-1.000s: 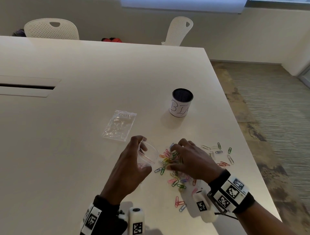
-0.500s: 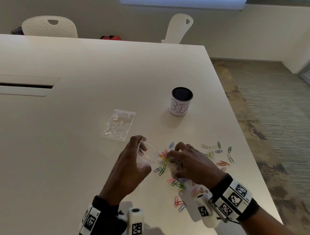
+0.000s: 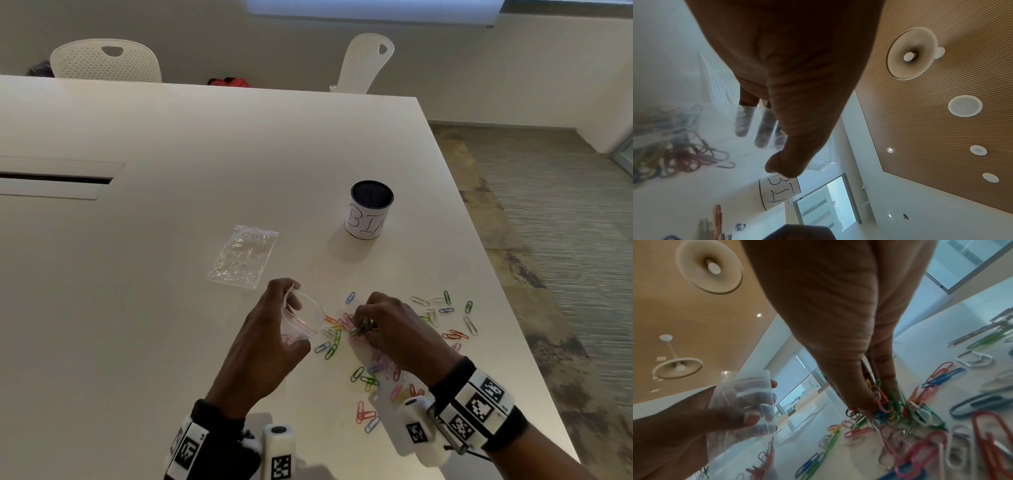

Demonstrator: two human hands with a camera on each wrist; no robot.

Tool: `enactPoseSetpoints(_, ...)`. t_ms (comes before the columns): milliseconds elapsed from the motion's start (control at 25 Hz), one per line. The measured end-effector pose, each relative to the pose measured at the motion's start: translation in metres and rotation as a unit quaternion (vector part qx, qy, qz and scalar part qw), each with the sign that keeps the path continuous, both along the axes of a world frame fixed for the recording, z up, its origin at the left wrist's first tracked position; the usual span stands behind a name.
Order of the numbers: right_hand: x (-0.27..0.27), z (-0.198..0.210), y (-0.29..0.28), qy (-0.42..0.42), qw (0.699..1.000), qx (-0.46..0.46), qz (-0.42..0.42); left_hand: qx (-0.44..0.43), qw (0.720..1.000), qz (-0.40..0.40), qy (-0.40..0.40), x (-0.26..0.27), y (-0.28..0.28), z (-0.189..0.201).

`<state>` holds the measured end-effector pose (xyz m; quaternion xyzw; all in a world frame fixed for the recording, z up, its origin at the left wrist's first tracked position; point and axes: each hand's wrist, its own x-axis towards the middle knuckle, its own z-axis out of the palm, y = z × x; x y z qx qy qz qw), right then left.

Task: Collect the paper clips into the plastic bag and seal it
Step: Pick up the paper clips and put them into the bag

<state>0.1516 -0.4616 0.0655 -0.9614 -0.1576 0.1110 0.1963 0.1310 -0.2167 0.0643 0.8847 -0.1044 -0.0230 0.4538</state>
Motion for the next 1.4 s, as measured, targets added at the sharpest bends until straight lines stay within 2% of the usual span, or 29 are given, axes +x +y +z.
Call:
enactPoseSetpoints(240,0.007,0.002,-0.019,0.049,0.985,0.138,-0.093,-0.002,1.0,-0.004,-0.003,-0.001,0.0,-0.001)
enactPoseSetpoints(360,0.005,0.012,-0.024,0.089,0.949,0.262,-0.152,0.004,1.0,-0.006,-0.007,-0.001,-0.001,-0.002)
enactPoseSetpoints(520,-0.001,0.037,-0.014,0.135,0.886,0.41,-0.17,0.004,1.0,-0.007,-0.012,-0.001,-0.003,-0.002)
enactPoseSetpoints(720,-0.009,0.062,0.015,0.085,0.838,0.515,-0.16,0.01,1.0,-0.012,-0.007,-0.002,-0.007,0.0)
enactPoseSetpoints(800,-0.013,0.067,0.028,0.054,0.843,0.516,-0.142,0.012,1.0,-0.015,0.0,-0.002,-0.007,0.003)
enactPoseSetpoints(1000,-0.015,0.058,0.051,-0.014,0.902,0.422,-0.089,-0.002,1.0,-0.015,0.004,-0.003,-0.008,0.008)
enactPoseSetpoints(1080,-0.015,0.055,0.053,-0.025,0.916,0.395,-0.068,0.005,1.0,-0.015,0.005,-0.004,-0.008,0.007)
enactPoseSetpoints(1400,-0.01,0.062,0.044,-0.046,0.921,0.383,-0.058,0.01,1.0,-0.012,-0.007,-0.005,-0.006,0.006)
